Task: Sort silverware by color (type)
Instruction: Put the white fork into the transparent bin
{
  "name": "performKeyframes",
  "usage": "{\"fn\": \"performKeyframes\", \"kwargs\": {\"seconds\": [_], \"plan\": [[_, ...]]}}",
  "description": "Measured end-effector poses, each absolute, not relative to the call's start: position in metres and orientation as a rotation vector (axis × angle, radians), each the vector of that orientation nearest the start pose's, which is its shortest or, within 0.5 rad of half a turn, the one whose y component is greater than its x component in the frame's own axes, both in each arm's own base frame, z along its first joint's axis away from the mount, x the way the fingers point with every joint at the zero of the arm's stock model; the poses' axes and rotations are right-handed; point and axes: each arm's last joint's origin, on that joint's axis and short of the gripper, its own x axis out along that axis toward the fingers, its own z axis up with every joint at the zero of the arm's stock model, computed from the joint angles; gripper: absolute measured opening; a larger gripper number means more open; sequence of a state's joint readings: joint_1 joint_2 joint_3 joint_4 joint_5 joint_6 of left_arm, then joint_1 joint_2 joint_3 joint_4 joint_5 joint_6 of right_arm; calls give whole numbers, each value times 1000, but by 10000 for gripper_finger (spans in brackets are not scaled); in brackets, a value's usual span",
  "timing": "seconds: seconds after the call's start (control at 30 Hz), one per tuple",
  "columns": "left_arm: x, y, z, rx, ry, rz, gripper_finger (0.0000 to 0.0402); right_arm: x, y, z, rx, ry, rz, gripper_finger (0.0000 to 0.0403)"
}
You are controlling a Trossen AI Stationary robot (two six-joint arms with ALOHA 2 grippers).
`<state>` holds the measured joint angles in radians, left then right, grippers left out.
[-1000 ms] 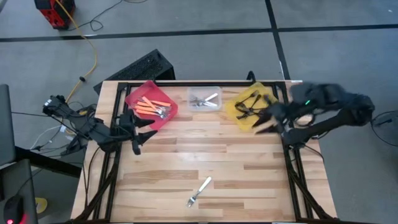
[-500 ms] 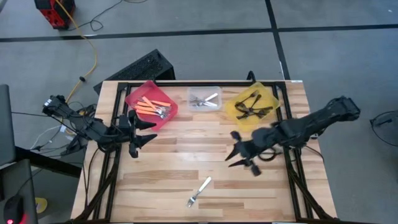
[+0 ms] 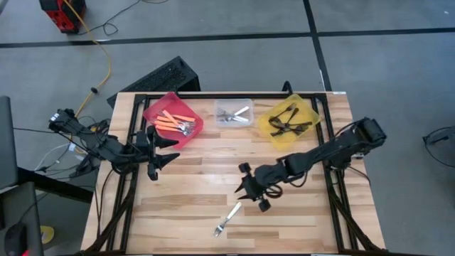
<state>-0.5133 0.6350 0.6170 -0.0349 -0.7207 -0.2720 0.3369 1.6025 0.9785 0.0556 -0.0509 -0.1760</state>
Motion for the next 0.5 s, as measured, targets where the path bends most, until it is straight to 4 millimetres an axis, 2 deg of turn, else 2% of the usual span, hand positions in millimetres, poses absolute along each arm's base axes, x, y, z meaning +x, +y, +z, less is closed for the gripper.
{"fn": "performKeyframes", "kwargs": {"seconds": [0.2, 0.5], "plan": [[134, -54, 311, -240, 16, 212, 212, 341, 125, 212, -292, 537, 452, 162], [134, -53, 310, -237, 20, 213, 212, 350, 129, 203, -299, 568, 455, 213]]}}
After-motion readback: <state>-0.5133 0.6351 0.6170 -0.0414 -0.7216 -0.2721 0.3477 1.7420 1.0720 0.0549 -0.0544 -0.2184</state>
